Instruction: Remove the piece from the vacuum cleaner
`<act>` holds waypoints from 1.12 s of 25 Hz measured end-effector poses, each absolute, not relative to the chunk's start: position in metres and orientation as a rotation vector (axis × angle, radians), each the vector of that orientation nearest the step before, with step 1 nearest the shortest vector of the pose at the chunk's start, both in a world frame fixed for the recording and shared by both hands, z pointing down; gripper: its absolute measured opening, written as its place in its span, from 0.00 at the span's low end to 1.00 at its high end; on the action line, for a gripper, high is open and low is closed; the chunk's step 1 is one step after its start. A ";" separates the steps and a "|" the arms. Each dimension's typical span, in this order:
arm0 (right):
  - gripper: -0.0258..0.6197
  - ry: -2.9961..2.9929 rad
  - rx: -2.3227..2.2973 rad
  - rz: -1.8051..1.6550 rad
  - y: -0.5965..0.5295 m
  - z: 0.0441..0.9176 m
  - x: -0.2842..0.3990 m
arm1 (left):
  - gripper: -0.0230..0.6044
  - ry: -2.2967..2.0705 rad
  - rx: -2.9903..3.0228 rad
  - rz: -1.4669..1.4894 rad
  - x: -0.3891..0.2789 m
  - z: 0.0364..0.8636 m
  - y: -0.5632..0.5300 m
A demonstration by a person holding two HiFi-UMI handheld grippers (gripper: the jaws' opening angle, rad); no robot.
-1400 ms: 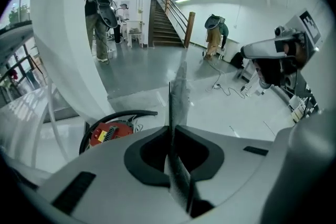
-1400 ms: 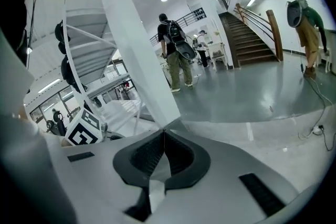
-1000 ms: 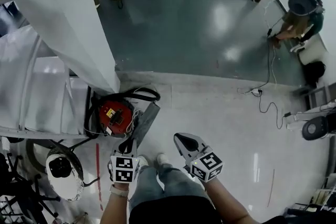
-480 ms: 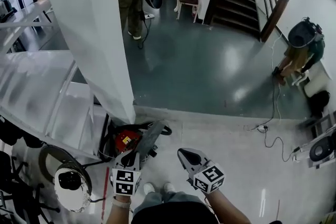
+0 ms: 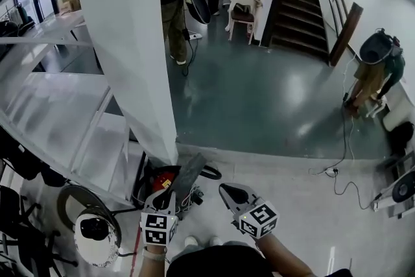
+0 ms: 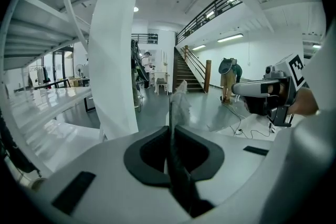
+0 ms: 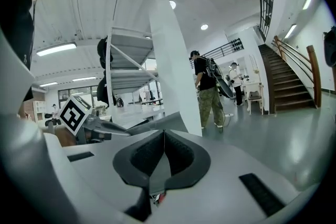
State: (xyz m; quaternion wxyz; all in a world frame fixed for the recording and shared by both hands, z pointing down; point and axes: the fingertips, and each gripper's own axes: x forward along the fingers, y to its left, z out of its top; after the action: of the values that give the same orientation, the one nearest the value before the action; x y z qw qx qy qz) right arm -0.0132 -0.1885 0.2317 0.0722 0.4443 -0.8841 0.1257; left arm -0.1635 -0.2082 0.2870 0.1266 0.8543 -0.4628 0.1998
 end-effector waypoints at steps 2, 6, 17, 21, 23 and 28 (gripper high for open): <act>0.09 -2.662 1.329 0.360 -0.192 0.229 -0.017 | 0.10 -1.356 2.489 0.571 -0.167 0.284 -0.210; 0.09 -2.665 1.327 0.347 -0.195 0.225 -0.018 | 0.10 -1.378 2.480 0.548 -0.175 0.279 -0.211; 0.09 -2.680 1.278 0.311 -0.189 0.227 -0.031 | 0.10 -1.405 2.456 0.548 -0.189 0.281 -0.203; 0.09 -2.667 1.276 0.305 -0.187 0.229 -0.030 | 0.10 -1.399 2.451 0.546 -0.187 0.282 -0.201; 0.09 -2.662 1.287 0.312 -0.187 0.230 -0.027 | 0.10 -1.392 2.455 0.544 -0.185 0.283 -0.201; 0.09 -2.647 1.329 0.318 -0.188 0.231 -0.018 | 0.10 -1.367 2.473 0.530 -0.178 0.285 -0.203</act>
State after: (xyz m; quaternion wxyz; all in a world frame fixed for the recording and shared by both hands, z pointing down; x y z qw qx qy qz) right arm -0.0176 -0.1883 0.2308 0.0815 0.4446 -0.8856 0.1064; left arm -0.1780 -0.2034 0.2849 0.1329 0.8526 -0.4713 0.1827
